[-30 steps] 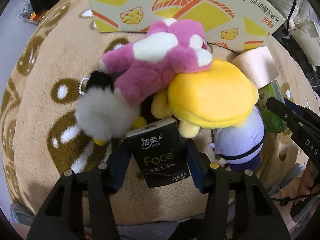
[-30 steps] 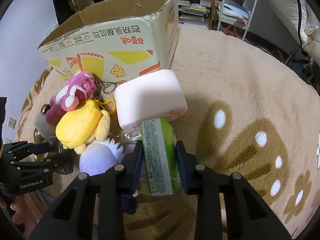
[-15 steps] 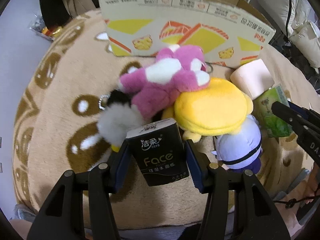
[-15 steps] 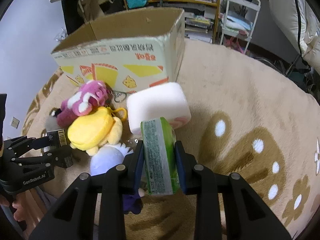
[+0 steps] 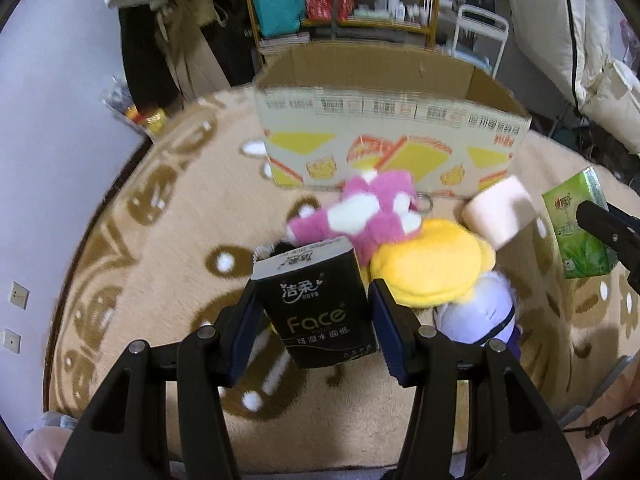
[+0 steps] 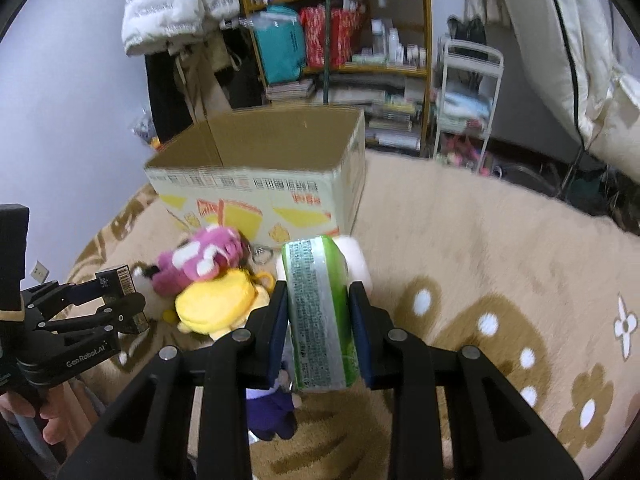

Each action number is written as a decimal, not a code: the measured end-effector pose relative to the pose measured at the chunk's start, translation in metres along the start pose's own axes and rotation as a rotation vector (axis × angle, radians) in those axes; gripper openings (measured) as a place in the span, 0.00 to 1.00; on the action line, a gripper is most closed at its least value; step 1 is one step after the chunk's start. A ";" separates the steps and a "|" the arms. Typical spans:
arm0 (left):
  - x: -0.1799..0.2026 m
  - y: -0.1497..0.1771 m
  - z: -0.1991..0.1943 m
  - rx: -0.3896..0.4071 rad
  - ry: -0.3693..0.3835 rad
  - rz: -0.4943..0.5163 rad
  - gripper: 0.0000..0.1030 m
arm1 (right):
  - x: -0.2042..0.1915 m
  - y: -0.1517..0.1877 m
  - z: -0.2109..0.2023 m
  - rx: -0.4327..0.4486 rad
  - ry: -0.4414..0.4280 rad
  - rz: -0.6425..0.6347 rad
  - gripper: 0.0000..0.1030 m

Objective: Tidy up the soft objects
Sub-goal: 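Lift black tissue pack with left tool while right tool lifts green pack toward box, then open both tools to drop the tissue packs into the box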

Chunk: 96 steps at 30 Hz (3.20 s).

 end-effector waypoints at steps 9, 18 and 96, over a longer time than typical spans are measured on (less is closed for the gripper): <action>-0.009 -0.019 -0.049 0.285 -0.056 -0.006 0.51 | -0.006 -0.016 -0.029 0.159 0.009 -0.028 0.30; -0.001 -0.034 -0.077 0.463 -0.112 0.034 0.51 | -0.009 -0.034 -0.040 0.295 0.029 -0.058 0.30; -0.031 -0.129 -0.016 0.381 -0.083 0.005 0.94 | -0.004 -0.094 0.026 0.265 -0.136 0.025 0.99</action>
Point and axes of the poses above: each gripper's, at about its wrist camera, not at the fingertips, and z roughly the way its jaws point, x to its right, y to its underside, the point moved 6 cm from there along z, roughly the way its jaws point, and after that the axes turned 9 degrees about -x, right-handed, at the moved point
